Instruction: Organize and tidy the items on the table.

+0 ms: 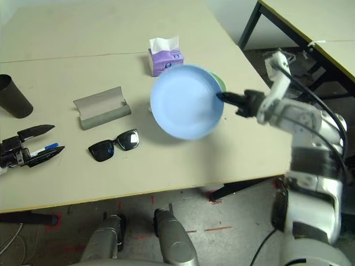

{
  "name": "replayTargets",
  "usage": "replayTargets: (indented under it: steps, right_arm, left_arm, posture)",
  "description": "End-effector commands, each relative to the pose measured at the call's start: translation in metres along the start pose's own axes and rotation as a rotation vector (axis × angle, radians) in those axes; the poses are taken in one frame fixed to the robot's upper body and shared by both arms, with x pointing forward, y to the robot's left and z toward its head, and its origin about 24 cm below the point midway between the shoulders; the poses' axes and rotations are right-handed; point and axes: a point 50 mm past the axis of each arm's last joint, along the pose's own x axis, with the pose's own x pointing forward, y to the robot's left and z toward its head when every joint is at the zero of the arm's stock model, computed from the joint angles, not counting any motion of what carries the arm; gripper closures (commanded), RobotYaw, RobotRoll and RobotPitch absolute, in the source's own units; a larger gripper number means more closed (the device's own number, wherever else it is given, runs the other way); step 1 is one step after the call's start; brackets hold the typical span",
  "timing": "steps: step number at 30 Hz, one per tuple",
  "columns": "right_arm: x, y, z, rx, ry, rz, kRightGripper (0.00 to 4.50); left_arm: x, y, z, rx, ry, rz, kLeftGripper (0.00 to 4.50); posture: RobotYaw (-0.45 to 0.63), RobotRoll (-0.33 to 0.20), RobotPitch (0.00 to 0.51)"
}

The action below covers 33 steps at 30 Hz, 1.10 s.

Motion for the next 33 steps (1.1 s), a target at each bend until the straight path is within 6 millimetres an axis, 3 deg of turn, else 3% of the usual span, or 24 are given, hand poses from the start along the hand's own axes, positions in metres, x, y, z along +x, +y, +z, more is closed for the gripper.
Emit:
replayTargets:
  steps: [1, 6, 13, 29, 33]
  right_arm:
    - [0.012, -0.011, 0.004, -0.023, -0.011, -0.112, 4.48]
    - [0.025, -0.025, 0.017, -0.084, -0.074, -0.295, 4.48]
    - [0.024, -0.039, 0.023, -0.118, -0.159, -0.428, 4.48]
    - [0.026, -0.047, 0.0, -0.184, 0.007, -0.436, 4.48]
    - [0.029, -0.045, -0.008, -0.185, 0.059, -0.418, 3.46]
  left_arm:
    - [-0.002, -0.002, -0.001, 0.005, 0.009, 0.008, 0.0]
    - [-0.001, -0.004, -0.002, 0.003, 0.004, 0.012, 0.0]
    - [-0.004, -0.008, -0.004, -0.004, 0.006, 0.019, 0.0]
    - [-0.003, -0.006, -0.003, 0.016, -0.009, 0.054, 0.0]
    - [-0.002, -0.006, -0.003, 0.015, -0.01, 0.052, 0.0]
  posture:
    - [-0.19, 0.0, 0.211]
    - [-0.18, 0.0, 0.214]
    - [-0.17, 0.0, 0.213]
    - [-0.17, 0.0, 0.215]
    - [-0.18, 0.0, 0.215]
